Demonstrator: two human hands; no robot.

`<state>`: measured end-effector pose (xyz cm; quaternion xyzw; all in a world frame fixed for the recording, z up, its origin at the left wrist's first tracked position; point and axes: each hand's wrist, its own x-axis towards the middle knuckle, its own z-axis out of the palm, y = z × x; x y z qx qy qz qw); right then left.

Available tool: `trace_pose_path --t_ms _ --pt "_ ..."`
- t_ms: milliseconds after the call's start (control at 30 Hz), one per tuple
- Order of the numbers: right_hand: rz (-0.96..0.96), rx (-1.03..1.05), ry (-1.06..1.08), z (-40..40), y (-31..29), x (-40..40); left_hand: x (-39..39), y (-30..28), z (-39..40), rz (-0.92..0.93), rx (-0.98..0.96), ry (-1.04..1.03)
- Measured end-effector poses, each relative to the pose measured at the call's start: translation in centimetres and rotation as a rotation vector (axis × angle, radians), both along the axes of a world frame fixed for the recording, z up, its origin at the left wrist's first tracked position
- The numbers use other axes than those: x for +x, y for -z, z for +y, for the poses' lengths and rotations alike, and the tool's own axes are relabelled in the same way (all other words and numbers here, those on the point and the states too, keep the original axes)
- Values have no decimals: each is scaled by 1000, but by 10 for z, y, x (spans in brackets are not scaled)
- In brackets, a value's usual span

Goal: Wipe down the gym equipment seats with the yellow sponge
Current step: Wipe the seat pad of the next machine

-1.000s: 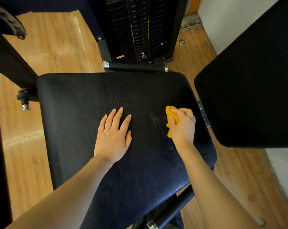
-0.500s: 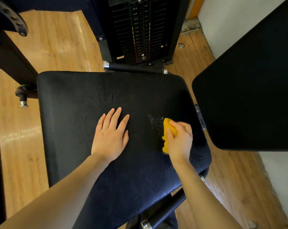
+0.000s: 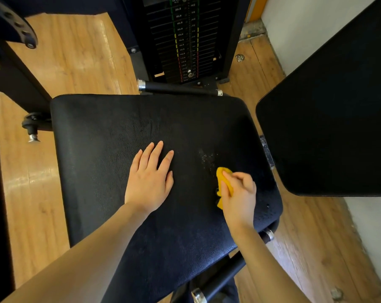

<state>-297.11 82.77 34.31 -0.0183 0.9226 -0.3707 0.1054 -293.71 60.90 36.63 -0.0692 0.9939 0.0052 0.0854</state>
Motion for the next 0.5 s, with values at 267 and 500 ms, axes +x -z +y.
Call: trace_pose_path --t_ms 267,500 --pt "16 -13 -75 -34 5 -48 0 1 0 2 4 -1" --pt "45 58 -94 -57 1 -70 0 2 -2 19 22 1"
